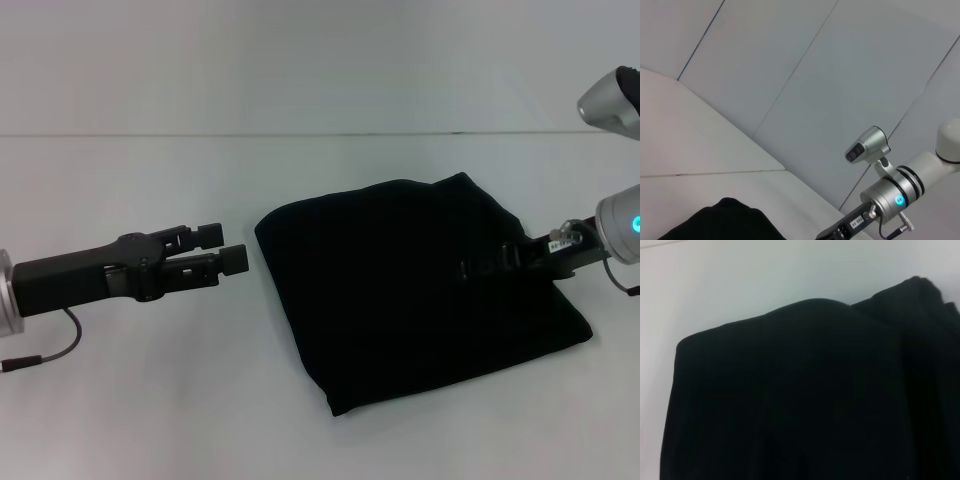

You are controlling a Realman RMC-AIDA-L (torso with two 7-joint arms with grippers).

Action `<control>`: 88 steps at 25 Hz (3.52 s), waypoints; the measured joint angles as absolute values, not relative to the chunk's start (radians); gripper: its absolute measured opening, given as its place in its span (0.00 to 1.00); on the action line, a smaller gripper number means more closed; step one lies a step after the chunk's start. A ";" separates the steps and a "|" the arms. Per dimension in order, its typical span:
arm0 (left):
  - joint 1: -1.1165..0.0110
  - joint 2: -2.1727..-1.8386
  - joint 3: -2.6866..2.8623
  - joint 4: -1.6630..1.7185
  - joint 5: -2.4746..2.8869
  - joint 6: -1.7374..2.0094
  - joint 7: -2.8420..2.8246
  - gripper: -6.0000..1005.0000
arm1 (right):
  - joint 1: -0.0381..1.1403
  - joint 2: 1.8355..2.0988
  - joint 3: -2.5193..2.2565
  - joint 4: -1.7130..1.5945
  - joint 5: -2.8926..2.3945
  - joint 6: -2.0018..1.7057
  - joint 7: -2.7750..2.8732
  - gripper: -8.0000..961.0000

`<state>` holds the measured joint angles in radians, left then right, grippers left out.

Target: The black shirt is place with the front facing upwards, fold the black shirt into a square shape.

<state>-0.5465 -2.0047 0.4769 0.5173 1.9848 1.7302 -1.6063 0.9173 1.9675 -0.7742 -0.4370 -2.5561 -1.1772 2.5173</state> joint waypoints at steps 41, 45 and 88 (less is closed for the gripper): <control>-0.543 -2.000 0.474 0.522 1.965 1.732 -1.606 0.90 | 0.914 1.968 -0.852 -0.475 -2.442 -1.164 2.482 0.12; -0.542 -1.999 0.474 0.522 1.965 1.735 -1.606 0.90 | 0.873 1.965 -0.843 -0.578 -2.375 -1.231 2.460 0.12; -0.433 -1.949 0.321 0.550 1.988 1.741 -1.652 0.90 | 0.980 2.024 -0.811 -0.657 -2.022 -1.407 2.325 0.11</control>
<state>-0.4332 -1.9488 0.3207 0.5504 1.9877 1.7410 -1.6524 0.9798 2.0237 -0.8109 -0.6567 -2.0224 -1.4066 2.3248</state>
